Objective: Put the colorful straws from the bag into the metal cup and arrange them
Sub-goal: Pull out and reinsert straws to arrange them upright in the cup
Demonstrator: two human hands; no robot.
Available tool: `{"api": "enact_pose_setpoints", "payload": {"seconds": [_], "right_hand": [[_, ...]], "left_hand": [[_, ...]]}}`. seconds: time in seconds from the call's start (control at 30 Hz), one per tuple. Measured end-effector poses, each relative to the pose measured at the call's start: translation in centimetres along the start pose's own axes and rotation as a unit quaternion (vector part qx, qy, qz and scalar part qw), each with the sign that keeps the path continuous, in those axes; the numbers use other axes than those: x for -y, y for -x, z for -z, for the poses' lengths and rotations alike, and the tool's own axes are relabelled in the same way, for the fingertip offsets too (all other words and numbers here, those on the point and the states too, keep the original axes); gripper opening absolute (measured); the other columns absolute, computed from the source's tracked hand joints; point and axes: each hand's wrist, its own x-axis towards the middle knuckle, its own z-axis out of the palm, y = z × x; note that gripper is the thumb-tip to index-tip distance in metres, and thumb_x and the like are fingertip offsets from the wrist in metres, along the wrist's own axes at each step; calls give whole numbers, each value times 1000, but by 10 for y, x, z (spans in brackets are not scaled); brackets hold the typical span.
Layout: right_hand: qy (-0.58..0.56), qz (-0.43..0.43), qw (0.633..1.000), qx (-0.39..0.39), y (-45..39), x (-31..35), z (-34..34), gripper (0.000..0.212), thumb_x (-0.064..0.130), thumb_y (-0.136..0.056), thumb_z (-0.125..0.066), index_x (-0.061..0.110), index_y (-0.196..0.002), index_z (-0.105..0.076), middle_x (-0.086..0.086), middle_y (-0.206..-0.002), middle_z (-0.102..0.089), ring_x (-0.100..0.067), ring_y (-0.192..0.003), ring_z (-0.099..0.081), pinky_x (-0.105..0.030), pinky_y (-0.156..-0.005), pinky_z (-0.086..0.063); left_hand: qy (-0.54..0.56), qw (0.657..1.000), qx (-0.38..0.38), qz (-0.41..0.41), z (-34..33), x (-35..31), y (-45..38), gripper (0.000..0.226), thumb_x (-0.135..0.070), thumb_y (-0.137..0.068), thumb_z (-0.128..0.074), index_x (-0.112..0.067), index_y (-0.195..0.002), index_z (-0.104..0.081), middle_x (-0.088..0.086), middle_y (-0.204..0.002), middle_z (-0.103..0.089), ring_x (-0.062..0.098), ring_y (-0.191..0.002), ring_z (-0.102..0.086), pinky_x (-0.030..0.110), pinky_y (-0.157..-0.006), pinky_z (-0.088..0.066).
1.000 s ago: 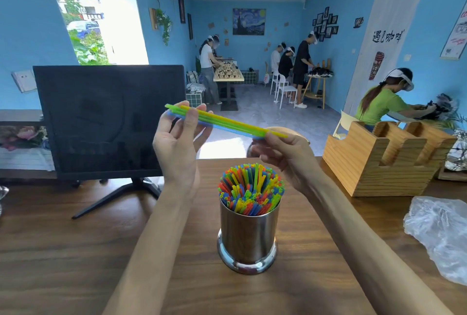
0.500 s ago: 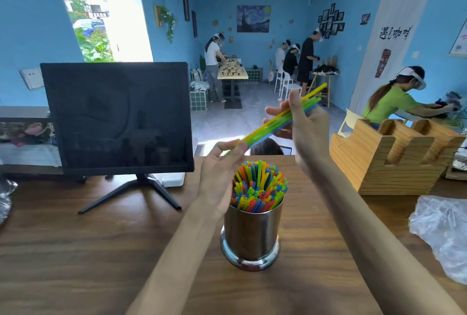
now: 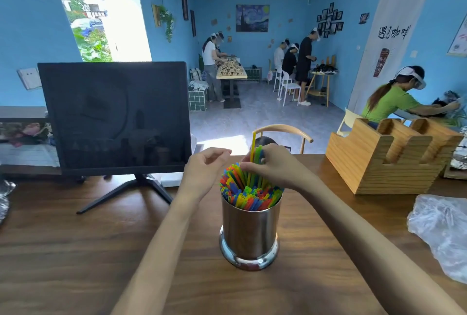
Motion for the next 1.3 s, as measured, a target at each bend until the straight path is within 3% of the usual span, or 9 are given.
{"api": "enact_pose_setpoints", "payload": {"seconds": [0.13,0.23,0.33,0.43,0.57,0.73,0.83,0.97,1.3], "right_hand": [[-93,66,990,-80,7,0,5,61,23,-91,-77,37,-142,-47,19,-109,-69,-2,-95,-65,-17,-82,-51],[0,92,995,-35,9,4,1,35,25,-102,-61,26,-137,-62,11,-115,-73,-5,-106,-64,-30,-95,-49],[102,96,988,63,16,4,-4,35,33,-108,-48,18,-129,-72,1,-133,-69,-14,-127,-58,-43,-109,-41],[44,82,994,64,21,7,-1,44,36,-111,-37,21,-150,-52,4,-160,-43,-12,-150,-34,-42,-123,-23],[157,20,966,206,18,5,-1,57,51,-109,-19,32,-163,-17,14,-171,-7,-15,-158,8,-42,-127,1],[-132,5,990,53,8,-8,4,56,45,-111,-18,21,-158,-34,10,-153,-40,-4,-144,-32,-35,-125,-22],[-236,-66,969,-37,1,-24,1,66,58,-106,-12,24,-147,-51,6,-148,-53,-14,-135,-48,-37,-114,-35],[-291,-141,940,-111,-4,-40,-2,72,66,-101,-13,23,-129,-62,5,-126,-67,-15,-118,-61,-32,-95,-46],[-123,-56,988,68,-11,-40,-10,28,33,-100,-65,20,-124,-74,7,-112,-74,3,-96,-67,-12,-79,-52]], "left_hand": [[-20,1000,-12,-6,-2,7,2,9,-41,-90,-74,-45,-98,-72,-25,-100,-73,-9,-100,-65,15,-80,-49],[-16,1000,-6,-15,-4,6,1,23,-55,-79,-70,-46,-100,-73,-26,-103,-73,-8,-102,-65,23,-88,-52],[-59,998,5,-26,-4,8,-2,11,-45,-96,-65,-48,-104,-71,-29,-108,-70,-6,-108,-61,28,-92,-52],[-64,998,13,-17,-3,10,-6,16,-38,-103,-57,-47,-108,-69,-29,-113,-67,-6,-111,-58,30,-96,-50],[-77,992,77,62,-9,12,-15,32,-44,-108,-42,-32,-125,-66,-10,-126,-66,7,-113,-61,30,-96,-51],[-130,980,126,80,-20,11,-23,36,-51,-105,-49,-31,-118,-75,-12,-111,-71,3,-92,-66,21,-77,-52],[-147,976,141,81,-18,10,-28,26,-48,-100,-60,-32,-89,-78,-11,-87,-78,5,-80,-72,19,-67,-57],[-191,970,143,47,-17,9,-33,20,-43,-99,-64,-27,-96,-76,-10,-90,-74,8,-82,-71,18,-64,-55],[-217,967,132,-32,-15,5,-30,25,-39,-100,-63,-20,-92,-77,0,-87,-75,14,-84,-71,35,-75,-58]]}}
